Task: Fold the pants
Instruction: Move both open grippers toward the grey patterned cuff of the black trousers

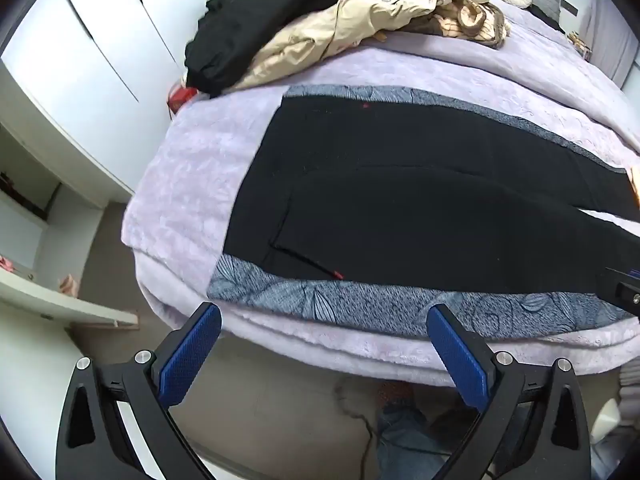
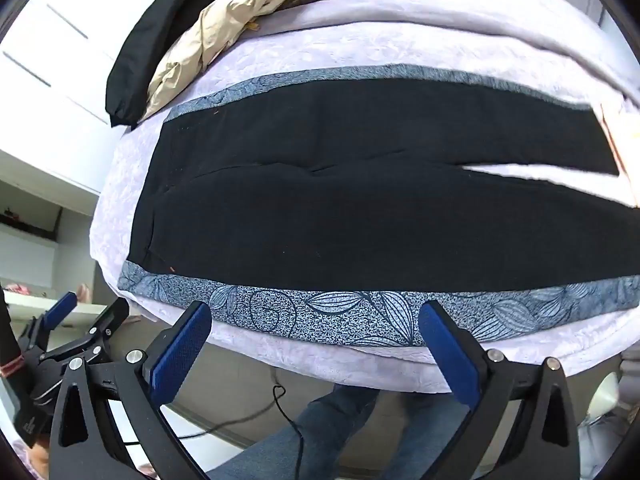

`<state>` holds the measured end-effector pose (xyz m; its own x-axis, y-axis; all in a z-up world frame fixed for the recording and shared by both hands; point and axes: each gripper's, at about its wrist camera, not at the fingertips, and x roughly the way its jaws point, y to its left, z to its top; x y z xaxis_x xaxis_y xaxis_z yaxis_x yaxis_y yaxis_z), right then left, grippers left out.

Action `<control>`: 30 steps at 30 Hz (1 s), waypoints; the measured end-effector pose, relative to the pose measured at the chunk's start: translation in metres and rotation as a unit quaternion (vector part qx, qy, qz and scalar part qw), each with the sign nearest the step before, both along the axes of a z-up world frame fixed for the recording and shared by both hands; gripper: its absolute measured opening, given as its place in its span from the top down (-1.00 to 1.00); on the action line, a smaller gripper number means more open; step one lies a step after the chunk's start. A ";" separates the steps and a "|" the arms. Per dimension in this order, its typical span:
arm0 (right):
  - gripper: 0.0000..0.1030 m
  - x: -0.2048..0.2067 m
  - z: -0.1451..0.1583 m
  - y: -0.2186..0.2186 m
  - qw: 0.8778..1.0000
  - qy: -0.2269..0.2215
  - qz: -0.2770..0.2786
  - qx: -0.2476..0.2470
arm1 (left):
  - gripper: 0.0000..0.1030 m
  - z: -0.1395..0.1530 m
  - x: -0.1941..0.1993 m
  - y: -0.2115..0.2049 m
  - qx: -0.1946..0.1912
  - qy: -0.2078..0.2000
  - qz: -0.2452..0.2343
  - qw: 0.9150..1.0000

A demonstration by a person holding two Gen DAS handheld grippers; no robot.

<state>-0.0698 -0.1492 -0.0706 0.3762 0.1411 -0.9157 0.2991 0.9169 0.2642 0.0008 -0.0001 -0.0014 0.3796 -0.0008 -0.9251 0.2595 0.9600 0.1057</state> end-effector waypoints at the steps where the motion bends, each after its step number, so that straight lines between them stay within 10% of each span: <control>1: -1.00 0.000 0.000 -0.002 1.000 -0.001 0.003 0.000 | -1.00 0.000 0.000 0.000 0.001 -0.002 0.002 1.000; 30: -1.00 -0.065 0.021 -0.014 0.999 -0.024 0.030 -0.020 | -1.00 0.027 -0.069 -0.008 0.023 -0.004 0.057 0.998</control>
